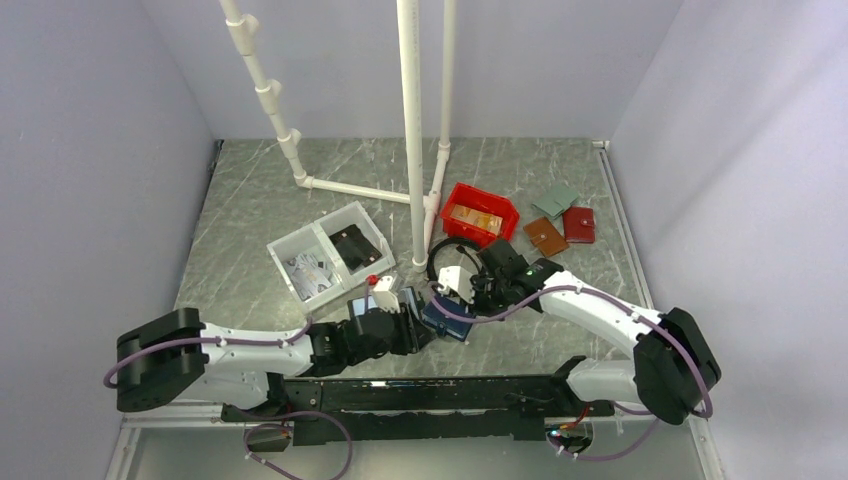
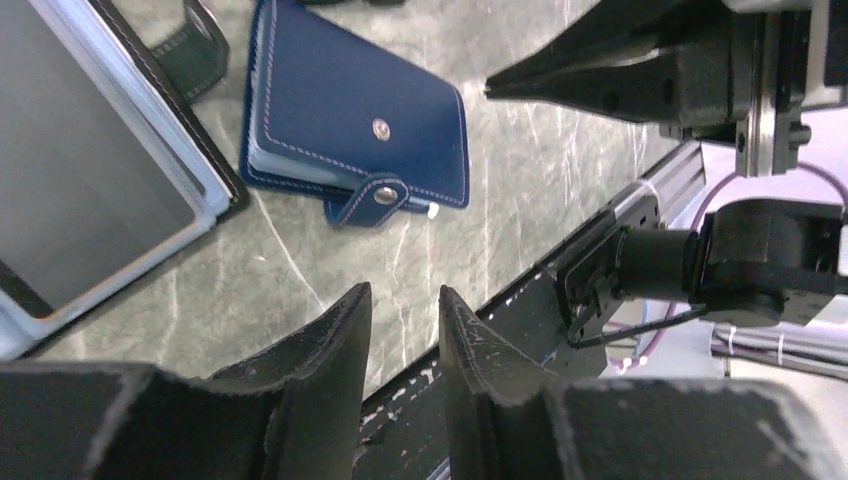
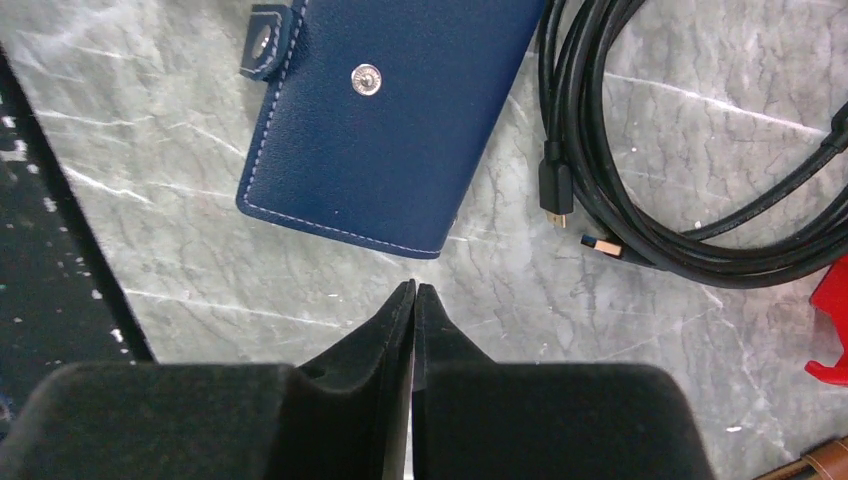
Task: Take the credit cards out of the card holder
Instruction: Open the card holder at the center of the board.
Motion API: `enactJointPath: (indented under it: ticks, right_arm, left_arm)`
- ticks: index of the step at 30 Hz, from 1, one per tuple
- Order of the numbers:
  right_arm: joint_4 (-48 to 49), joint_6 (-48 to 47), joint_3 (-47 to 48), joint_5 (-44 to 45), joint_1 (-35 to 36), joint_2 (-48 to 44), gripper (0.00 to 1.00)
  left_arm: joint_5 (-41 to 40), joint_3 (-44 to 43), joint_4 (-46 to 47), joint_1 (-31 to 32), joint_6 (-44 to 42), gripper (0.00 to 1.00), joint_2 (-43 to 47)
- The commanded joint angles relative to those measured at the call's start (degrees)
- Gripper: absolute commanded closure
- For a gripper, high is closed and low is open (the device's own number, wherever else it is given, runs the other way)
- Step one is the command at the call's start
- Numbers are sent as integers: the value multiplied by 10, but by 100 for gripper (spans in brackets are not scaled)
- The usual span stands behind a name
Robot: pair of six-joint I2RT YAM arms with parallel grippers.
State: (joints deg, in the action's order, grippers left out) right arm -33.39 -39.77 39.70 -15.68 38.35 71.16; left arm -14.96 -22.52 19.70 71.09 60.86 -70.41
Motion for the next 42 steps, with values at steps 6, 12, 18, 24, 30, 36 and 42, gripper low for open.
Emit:
enactJointPath:
  ticks: [6,12,18,24,30,36,42]
  right_arm:
    - [-21,-23,22,-160,-9,-90,44]
    - [22,-7,16,-80,84,-36,21]
    - [70,13,5,31,141,10,13]
    - [97,25,4,97,166,49,16]
    - [108,39,6,130,157,43,46]
    - [97,50,8,88,103,-10,68]
    - [100,72,15,82,79,-5,79]
  left_arm:
    - [-41,28,48,-12,-5,64,47]
    - [-47,49,131,-20,7,63,4]
    - [-56,58,179,-21,15,64,-31]
    - [-56,59,179,-22,18,64,-42]
    - [-62,62,151,-22,17,64,-21]
    - [-53,54,122,-22,-13,63,-13]
    - [-39,26,113,-22,-58,62,-30]
